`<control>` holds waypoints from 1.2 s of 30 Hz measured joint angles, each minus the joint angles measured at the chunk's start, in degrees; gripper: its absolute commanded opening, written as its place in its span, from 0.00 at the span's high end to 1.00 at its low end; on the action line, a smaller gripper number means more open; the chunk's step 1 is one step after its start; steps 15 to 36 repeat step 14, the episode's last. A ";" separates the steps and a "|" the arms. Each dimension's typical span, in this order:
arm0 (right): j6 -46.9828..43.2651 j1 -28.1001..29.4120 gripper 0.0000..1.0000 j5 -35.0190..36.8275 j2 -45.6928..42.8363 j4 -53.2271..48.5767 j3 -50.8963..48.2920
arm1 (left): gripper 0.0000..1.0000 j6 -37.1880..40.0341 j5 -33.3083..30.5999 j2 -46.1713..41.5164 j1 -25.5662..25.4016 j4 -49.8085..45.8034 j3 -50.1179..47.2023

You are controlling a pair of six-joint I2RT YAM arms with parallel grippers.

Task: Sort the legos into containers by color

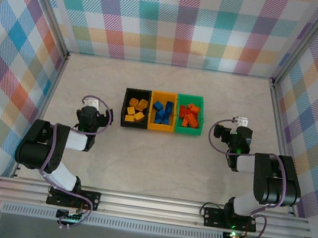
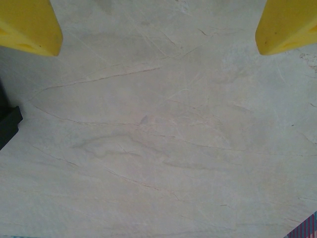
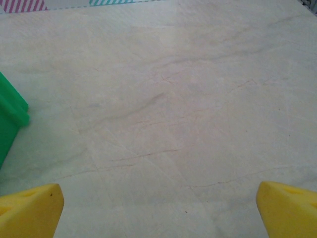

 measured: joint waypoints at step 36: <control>0.00 -0.15 0.00 -0.17 0.00 0.85 0.00 | 0.00 0.00 0.00 0.00 0.00 0.00 0.00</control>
